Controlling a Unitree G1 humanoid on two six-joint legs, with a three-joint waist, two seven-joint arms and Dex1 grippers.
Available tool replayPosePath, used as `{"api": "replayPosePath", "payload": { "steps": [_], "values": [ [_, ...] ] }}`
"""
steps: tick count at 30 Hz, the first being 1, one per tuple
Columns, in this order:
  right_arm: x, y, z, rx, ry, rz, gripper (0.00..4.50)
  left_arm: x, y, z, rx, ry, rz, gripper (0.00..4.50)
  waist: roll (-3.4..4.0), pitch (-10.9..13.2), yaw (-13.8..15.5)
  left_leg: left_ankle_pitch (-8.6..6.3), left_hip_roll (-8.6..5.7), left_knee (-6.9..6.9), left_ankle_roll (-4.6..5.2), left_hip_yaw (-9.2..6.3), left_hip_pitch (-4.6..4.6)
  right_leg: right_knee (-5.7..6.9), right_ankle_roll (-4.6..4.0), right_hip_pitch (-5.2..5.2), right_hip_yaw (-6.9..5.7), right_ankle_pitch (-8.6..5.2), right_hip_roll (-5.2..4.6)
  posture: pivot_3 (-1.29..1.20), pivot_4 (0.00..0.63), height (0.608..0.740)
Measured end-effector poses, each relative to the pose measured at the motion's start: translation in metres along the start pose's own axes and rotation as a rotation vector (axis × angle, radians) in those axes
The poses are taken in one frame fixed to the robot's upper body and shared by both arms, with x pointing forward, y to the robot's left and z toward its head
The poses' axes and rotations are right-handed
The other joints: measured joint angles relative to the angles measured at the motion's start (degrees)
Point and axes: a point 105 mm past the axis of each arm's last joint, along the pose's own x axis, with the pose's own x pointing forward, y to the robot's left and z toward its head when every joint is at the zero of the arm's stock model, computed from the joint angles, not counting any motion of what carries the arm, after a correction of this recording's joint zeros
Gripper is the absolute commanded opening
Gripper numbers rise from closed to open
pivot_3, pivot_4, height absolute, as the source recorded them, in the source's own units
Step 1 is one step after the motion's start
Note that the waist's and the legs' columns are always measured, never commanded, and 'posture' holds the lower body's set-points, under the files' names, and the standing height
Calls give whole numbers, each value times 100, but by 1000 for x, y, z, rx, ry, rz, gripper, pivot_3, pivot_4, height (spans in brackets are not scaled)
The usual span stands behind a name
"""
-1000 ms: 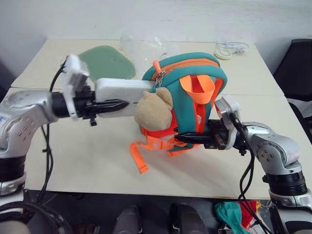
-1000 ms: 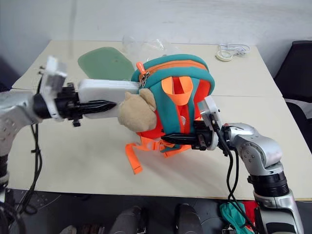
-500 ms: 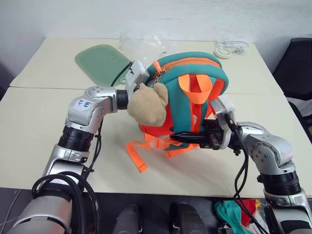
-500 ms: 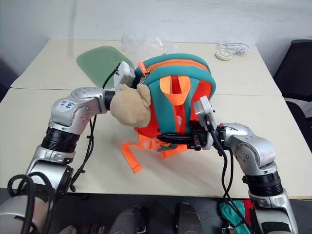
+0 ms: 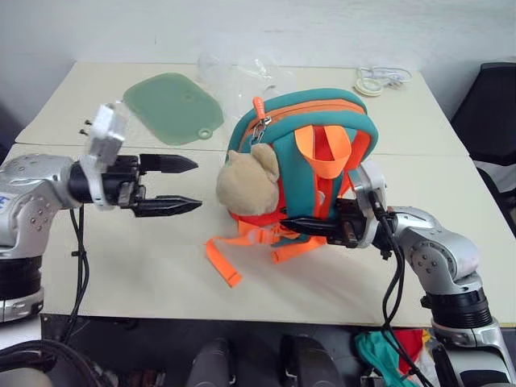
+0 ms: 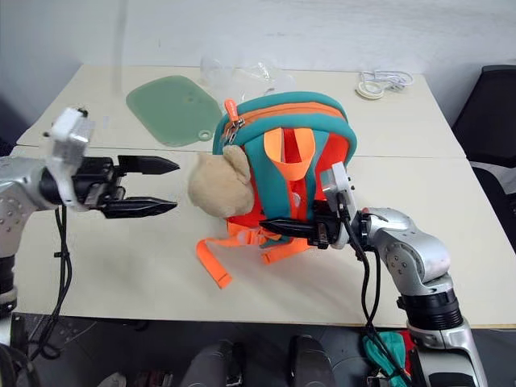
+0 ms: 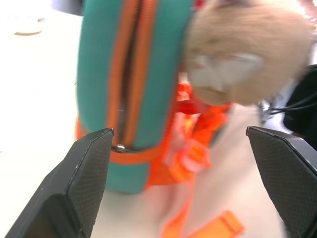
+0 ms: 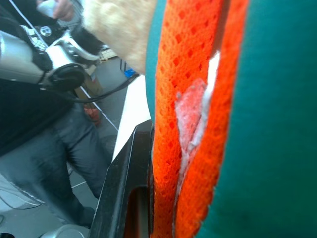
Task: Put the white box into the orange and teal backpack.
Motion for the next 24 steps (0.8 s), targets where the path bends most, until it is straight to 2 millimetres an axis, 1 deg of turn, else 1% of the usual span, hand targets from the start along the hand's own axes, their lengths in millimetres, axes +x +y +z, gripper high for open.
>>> {"api": "replayPosePath", "payload": {
  "steps": [2, 3, 6, 9, 11, 12, 14, 18, 22, 24],
  "values": [
    [0, -1, 0, -1, 0, -4, 680, 4, -5, 9, 47, -47, -10, 4500, 0, 0, 23, 0, -3, 4, 1, -2, 1, 2, 0, 4, 3, 0, -2, 0, 150, 740],
    [0, -2, 0, 0, -1, -6, 680, 10, -6, 15, 78, -91, -6, 4500, 0, 0, 32, 1, -5, 7, 3, -3, 1, 7, 0, 5, 4, 0, -4, 0, 150, 740],
    [2, -5, 1, 4, -9, -6, 680, 27, -9, 21, 94, -179, -10, 4500, -1, 0, 19, 2, -4, 11, 5, -2, 2, 12, 1, 6, 5, 1, -3, 0, 150, 740],
    [5, -6, 0, 6, -4, 0, 680, 47, -18, 21, 91, -202, -50, 4500, -1, 0, 9, 2, -3, 6, 4, -1, 3, 12, 1, 3, 7, 1, -1, 0, 150, 740],
    [5, -6, -1, 8, 1, 1, 680, 57, -21, 16, 77, -186, -64, 4500, -1, 0, -6, 2, -2, 4, 3, 5, 6, 12, 1, 2, 4, 1, 3, 0, 150, 740],
    [6, -6, -1, 6, 4, 0, 680, 61, -20, 11, 66, -169, -61, 4313, -1, 0, -7, 3, -2, 4, 2, 6, 9, 14, 1, 2, 3, 1, 5, 0, 150, 740],
    [6, -7, -1, 4, 3, -2, 680, 66, -16, 7, 72, -175, -33, 3919, -1, 0, 6, 3, -1, 6, 2, 6, 10, 16, 1, 3, 0, 1, 6, 0, 150, 740],
    [8, -8, -1, -6, -6, -5, 679, 65, -13, 2, 56, -201, -3, 2824, -1, 0, 8, 2, -2, 6, 3, 6, 8, 14, 1, 3, 1, 1, 4, 0, 150, 740],
    [8, -10, -2, -7, -7, -19, 679, 40, -12, -7, 18, -180, 50, 1724, 0, 0, -36, 4, 3, 3, 0, 6, 9, 16, 0, 0, 1, 0, 4, 0, 150, 740],
    [9, -10, -2, -6, -12, -25, 679, 26, -5, -5, 27, -173, 102, 1237, 0, 0, -30, 4, 2, 5, 0, 5, 11, 18, 0, 1, 0, 0, 4, 0, 150, 740]
  ]
}}
